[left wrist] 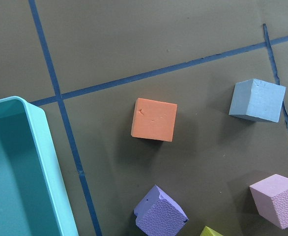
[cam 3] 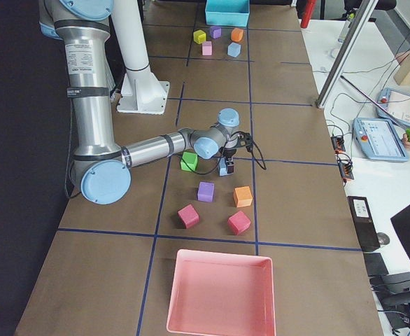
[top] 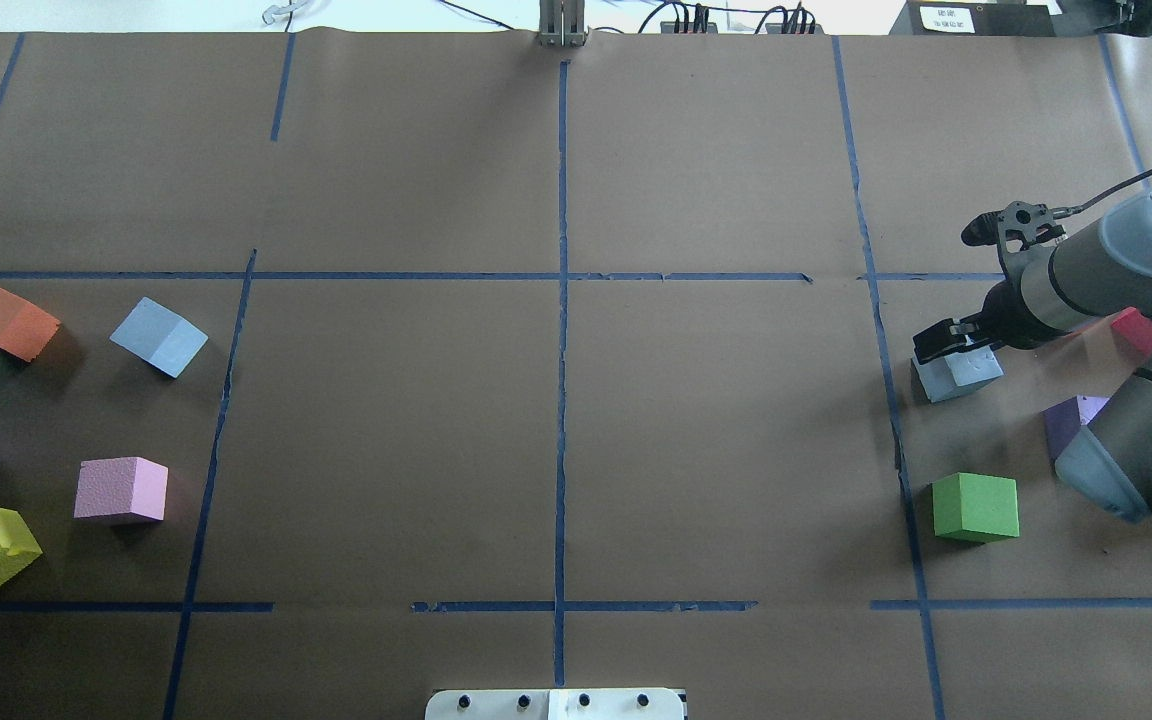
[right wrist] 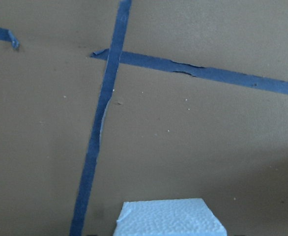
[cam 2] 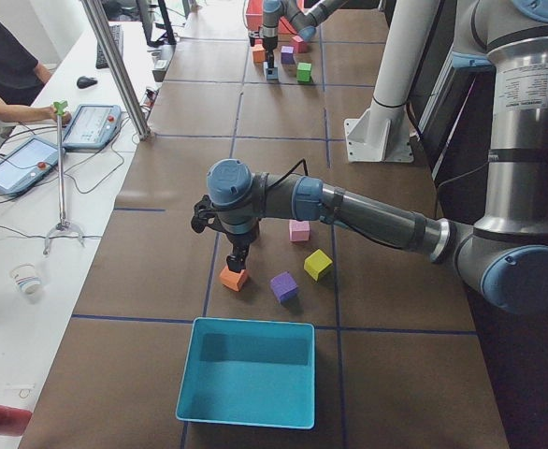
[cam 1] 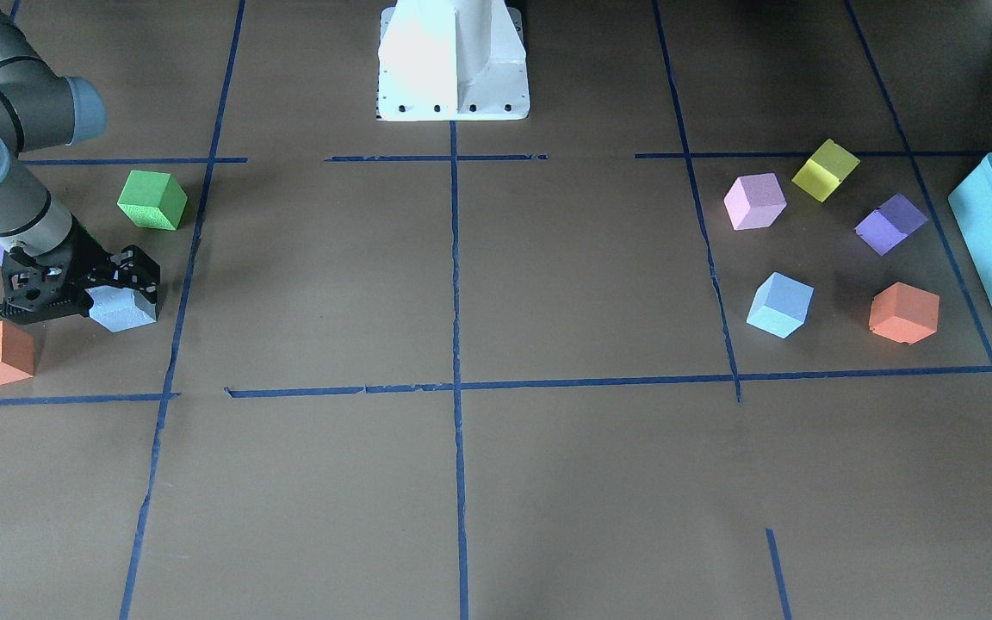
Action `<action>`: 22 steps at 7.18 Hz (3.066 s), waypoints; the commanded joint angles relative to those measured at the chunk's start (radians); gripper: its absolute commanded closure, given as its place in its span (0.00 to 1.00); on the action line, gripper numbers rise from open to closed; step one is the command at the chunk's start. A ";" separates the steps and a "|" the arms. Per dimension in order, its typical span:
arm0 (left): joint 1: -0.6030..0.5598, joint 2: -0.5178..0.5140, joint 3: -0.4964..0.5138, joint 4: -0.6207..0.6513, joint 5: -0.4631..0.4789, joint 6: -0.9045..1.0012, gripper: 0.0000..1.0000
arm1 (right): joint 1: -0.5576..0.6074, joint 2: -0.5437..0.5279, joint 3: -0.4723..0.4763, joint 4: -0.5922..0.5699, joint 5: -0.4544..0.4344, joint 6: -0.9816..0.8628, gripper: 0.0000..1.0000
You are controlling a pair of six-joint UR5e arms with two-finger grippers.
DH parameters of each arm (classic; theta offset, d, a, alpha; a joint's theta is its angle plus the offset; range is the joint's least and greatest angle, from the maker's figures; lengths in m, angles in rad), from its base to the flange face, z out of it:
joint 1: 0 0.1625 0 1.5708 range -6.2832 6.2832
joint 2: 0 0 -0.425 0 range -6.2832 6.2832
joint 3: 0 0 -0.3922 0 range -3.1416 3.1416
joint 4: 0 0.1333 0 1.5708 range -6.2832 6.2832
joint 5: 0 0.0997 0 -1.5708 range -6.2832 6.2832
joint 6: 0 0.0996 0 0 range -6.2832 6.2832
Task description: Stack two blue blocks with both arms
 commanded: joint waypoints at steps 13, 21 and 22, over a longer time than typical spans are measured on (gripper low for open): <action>0.000 0.029 0.060 -0.172 -0.012 0.009 0.00 | -0.335 0.648 -0.232 -0.142 -0.274 0.701 0.98; 0.045 0.046 0.051 -0.297 -0.014 -0.070 0.00 | -0.396 0.729 -0.276 -0.205 -0.337 0.681 0.00; 0.084 0.032 0.042 -0.299 -0.012 -0.119 0.00 | -0.381 0.726 -0.223 -0.210 -0.331 0.678 0.00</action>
